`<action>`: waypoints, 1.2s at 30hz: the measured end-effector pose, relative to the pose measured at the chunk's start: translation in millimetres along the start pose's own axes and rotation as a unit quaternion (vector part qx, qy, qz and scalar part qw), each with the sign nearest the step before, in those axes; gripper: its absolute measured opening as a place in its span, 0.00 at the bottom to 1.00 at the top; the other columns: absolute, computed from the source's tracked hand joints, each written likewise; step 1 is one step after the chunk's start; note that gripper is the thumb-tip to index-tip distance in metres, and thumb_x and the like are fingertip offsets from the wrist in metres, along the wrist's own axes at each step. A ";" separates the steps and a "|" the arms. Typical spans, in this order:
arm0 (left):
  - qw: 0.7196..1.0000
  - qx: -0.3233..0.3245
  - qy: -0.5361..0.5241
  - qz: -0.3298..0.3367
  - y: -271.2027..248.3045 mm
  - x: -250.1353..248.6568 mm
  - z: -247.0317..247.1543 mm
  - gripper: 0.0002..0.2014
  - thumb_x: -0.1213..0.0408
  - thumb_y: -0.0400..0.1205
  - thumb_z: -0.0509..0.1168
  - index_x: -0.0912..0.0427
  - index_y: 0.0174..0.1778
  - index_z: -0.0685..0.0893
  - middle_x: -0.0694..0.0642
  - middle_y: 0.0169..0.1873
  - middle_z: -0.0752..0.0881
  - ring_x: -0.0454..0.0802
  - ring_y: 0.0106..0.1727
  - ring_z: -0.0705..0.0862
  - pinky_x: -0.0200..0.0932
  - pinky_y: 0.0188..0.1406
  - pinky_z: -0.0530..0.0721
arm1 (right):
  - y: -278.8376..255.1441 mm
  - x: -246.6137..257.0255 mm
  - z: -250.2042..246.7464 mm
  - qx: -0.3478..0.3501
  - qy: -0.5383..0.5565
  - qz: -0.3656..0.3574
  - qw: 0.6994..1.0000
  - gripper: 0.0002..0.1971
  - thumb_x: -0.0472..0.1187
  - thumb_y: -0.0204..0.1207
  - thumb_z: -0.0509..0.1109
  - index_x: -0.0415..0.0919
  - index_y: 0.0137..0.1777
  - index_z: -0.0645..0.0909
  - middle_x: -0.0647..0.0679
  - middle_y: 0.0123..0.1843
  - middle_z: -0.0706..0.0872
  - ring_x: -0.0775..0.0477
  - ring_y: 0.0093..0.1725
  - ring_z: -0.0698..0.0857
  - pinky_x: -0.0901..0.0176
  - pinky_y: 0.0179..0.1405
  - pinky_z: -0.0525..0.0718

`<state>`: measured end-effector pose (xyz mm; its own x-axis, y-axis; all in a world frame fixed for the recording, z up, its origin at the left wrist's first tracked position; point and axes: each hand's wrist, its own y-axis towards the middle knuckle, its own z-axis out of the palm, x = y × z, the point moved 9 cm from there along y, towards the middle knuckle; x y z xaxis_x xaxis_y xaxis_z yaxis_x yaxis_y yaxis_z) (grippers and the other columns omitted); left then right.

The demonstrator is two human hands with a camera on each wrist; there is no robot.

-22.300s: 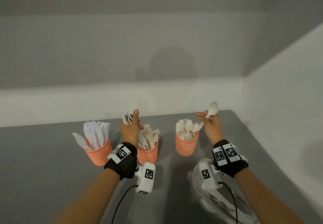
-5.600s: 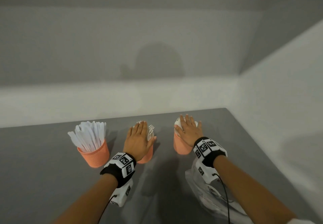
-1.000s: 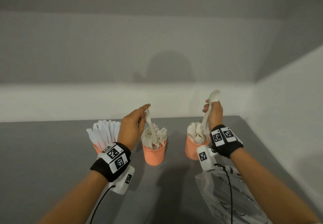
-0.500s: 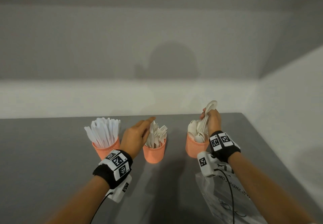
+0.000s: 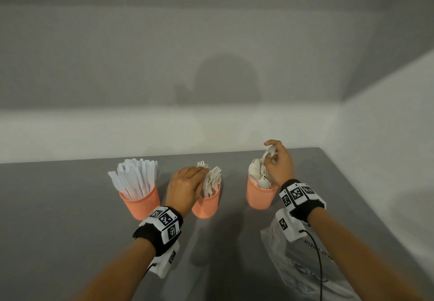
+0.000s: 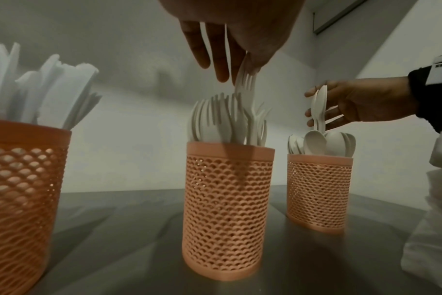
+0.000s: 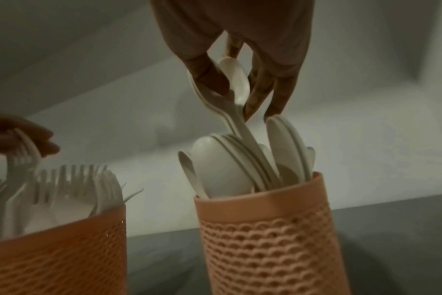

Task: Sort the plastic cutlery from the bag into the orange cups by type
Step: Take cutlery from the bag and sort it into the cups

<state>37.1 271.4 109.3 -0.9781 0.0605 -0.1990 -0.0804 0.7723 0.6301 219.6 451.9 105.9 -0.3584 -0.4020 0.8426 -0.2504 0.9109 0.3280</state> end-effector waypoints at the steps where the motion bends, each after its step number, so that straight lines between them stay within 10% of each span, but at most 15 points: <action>1: 1.000 -0.003 0.004 0.002 0.9 -1.3 0.2 0.16 0.60 0.77 0.58 0.60 0.49 0.89 0.53 0.44 0.91 0.51 0.44 0.89 0.42 0.47 0.84 | -0.2 0.8 0.5 0.005 -0.027 -0.015 1.000 0.17 0.27 0.72 0.60 0.47 0.53 0.79 0.42 0.47 0.83 0.43 0.42 0.81 0.57 0.44 0.77; 8: 1.000 -0.017 0.006 -0.005 -0.5 -2.1 3.9 0.16 0.61 0.77 0.57 0.60 0.50 0.89 0.54 0.46 0.91 0.49 0.45 0.90 0.43 0.55 0.79 | -9.6 16.7 1.0 0.017 -0.047 -0.077 0.996 0.20 0.49 0.76 0.54 0.34 0.52 0.80 0.49 0.47 0.82 0.50 0.44 0.79 0.63 0.43 0.73; 15: 0.999 0.047 0.018 -0.005 -10.4 -2.1 23.4 0.17 0.61 0.78 0.56 0.59 0.52 0.89 0.56 0.52 0.90 0.52 0.54 0.89 0.47 0.62 0.78 | -8.9 -15.0 14.6 0.057 -0.146 0.001 0.988 0.12 0.39 0.83 0.57 0.34 0.56 0.78 0.38 0.51 0.86 0.38 0.48 0.84 0.60 0.44 0.71; 19: 0.987 0.127 0.042 -0.092 -3.3 3.3 37.1 0.24 0.57 0.81 0.49 0.60 0.69 0.78 0.64 0.68 0.79 0.62 0.68 0.80 0.62 0.65 0.77 | -8.9 4.4 23.5 0.076 -0.191 -0.074 0.976 0.18 0.34 0.82 0.54 0.37 0.69 0.75 0.38 0.68 0.81 0.41 0.64 0.79 0.54 0.65 0.72; 24: 0.950 0.230 0.059 -0.203 -5.1 12.2 65.7 0.37 0.38 0.79 0.33 0.52 0.82 0.49 0.61 0.82 0.51 0.61 0.83 0.51 0.57 0.81 0.50 | -5.0 -12.9 47.5 0.172 -0.358 -0.038 0.917 0.31 0.56 0.84 0.46 0.37 0.81 0.57 0.40 0.84 0.56 0.44 0.84 0.54 0.47 0.82 0.49; 30: 0.955 0.215 0.064 -0.194 3.0 16.4 59.6 0.41 0.36 0.75 0.31 0.57 0.77 0.64 0.57 0.78 0.65 0.56 0.77 0.66 0.50 0.77 0.63 | -2.9 -28.1 49.6 0.230 -0.456 -0.001 0.860 0.37 0.65 0.80 0.46 0.38 0.81 0.56 0.43 0.84 0.54 0.43 0.83 0.53 0.37 0.81 0.46; 36: 0.951 0.226 0.056 -0.203 2.4 6.9 67.7 0.36 0.45 0.77 0.30 0.52 0.79 0.62 0.59 0.80 0.61 0.60 0.78 0.63 0.52 0.76 0.62 | -13.5 -29.6 63.6 0.243 -0.417 -0.004 0.876 0.30 0.59 0.82 0.49 0.49 0.82 0.52 0.42 0.85 0.53 0.38 0.82 0.57 0.37 0.79 0.56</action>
<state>43.1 316.5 58.6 -0.9008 -0.3483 -0.2592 -0.3894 0.9122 0.1275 176.4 445.6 49.3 -0.8361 -0.5216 0.1699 -0.5368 0.8417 -0.0575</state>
